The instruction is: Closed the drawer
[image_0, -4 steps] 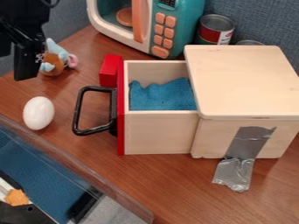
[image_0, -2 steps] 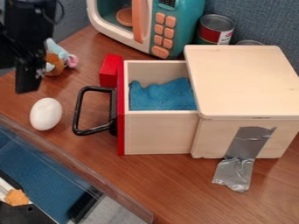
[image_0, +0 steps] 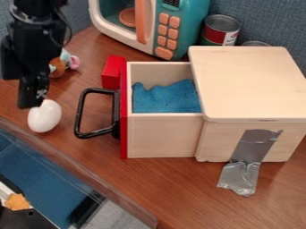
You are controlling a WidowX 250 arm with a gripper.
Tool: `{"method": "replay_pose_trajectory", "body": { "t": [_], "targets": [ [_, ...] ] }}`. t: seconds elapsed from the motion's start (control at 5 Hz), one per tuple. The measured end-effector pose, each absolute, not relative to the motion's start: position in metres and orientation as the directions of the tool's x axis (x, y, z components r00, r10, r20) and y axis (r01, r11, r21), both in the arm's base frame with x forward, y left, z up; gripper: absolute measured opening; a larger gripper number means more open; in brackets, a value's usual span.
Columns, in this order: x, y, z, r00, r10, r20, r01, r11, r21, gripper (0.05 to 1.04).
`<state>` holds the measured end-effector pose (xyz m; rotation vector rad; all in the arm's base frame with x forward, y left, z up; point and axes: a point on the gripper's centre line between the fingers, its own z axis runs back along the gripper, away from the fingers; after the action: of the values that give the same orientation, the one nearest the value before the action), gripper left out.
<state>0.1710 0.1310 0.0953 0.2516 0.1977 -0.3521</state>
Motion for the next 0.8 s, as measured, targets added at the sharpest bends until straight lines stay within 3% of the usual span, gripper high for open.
{"method": "replay_pose_trajectory", "body": {
  "t": [0.4,0.8],
  "targets": [
    [0.179,0.122,0.083,0.818,-0.515,-0.255,0.570,0.784,0.246,1.000],
    [0.183,0.119,0.076,0.760,-0.602,-0.244,0.649,0.716,0.256,1.000]
  ]
}}
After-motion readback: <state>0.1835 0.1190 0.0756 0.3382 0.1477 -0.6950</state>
